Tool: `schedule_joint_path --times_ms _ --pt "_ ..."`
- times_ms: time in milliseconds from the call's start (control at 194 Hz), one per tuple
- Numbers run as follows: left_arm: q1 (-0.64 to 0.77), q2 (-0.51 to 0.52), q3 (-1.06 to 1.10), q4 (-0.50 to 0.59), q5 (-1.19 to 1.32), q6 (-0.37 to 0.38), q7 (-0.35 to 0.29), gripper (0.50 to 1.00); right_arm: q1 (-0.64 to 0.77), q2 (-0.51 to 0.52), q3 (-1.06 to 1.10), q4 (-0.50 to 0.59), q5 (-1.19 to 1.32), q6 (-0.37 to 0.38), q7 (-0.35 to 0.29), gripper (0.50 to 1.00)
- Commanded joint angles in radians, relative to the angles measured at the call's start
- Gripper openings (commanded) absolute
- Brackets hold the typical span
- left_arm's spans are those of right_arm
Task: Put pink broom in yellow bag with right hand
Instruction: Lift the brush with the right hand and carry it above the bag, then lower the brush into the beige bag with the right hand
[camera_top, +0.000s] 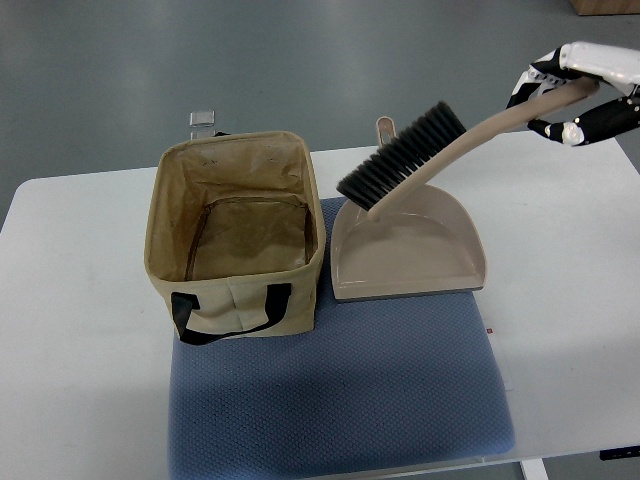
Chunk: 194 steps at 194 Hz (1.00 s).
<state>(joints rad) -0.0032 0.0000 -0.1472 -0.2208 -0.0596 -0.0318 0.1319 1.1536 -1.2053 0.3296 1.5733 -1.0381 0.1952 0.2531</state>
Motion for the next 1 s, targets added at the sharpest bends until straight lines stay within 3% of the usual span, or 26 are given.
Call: schedule_joint_path --times_ms 0,191,490,711,995 --pt "-0.001 0.0 0.0 -0.005 0.0 0.0 0.0 1.0 0.046 0.043 0.022 -0.048 0.009 0.018 -0.038 0.5" --pt "-0.003 0.0 0.001 -0.015 0.0 0.0 0.0 1.0 0.132 0.303 0.005 -0.228 -0.01 0.021 -0.086 0.5" --pt "-0.005 0.0 0.001 -0.018 0.0 -0.002 0.0 1.0 0.15 0.684 -0.024 -0.509 -0.18 0.058 -0.09 0.5" --pt "-0.005 0.0 0.0 -0.035 0.0 0.0 0.0 1.0 0.152 0.817 -0.096 -0.57 -0.224 0.05 -0.09 0.5" --pt "-0.005 0.0 0.0 -0.035 0.0 0.0 0.0 1.0 0.149 0.899 -0.161 -0.587 -0.235 0.044 -0.089 0.5"
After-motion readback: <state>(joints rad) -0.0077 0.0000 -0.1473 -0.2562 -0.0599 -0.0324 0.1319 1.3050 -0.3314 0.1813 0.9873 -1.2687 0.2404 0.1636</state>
